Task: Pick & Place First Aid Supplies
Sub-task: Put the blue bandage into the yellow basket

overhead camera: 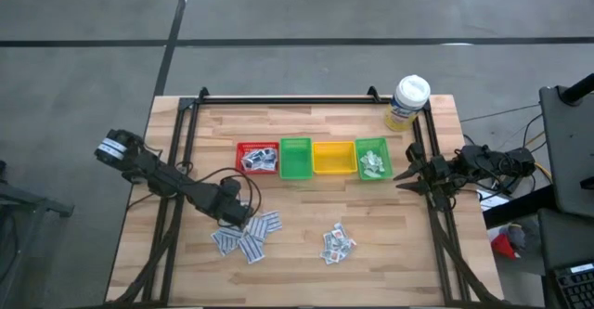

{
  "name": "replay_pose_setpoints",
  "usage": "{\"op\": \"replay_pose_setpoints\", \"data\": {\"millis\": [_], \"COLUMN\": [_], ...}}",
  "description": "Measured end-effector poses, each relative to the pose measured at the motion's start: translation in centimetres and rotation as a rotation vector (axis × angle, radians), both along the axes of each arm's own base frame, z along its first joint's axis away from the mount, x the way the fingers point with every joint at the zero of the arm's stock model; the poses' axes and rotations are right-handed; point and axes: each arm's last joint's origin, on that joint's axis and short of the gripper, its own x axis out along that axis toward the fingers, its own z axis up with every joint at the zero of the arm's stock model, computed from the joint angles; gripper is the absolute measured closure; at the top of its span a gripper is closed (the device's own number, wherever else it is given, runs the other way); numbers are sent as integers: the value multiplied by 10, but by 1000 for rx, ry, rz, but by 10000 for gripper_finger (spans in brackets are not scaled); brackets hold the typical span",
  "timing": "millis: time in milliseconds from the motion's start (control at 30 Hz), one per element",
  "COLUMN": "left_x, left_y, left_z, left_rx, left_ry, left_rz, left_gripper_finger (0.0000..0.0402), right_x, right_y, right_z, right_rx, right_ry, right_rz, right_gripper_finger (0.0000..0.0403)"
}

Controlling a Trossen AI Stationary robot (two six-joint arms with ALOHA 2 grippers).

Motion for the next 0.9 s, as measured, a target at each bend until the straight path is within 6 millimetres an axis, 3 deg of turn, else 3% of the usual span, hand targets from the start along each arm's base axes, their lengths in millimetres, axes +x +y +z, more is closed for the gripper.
{"op": "replay_pose_setpoints", "data": {"millis": [233,433,733,900], "left_x": [-2,9,48,63], "left_y": [3,-1,-12,-17], "left_z": [8,28,71,82], "left_rx": [69,91,354,494], "left_ry": [-27,-57,-274,-346], "left_rz": [-16,-120,-519,-762], "left_gripper_finger": [401,401,401,401], "right_x": [0,0,0,0], "right_y": [0,0,0,0], "right_z": [0,0,0,0], "right_rx": [1,0,-1,-1], "right_ry": [0,0,0,0], "right_rz": [0,0,0,0], "right_gripper_finger": [316,329,336,327]}}
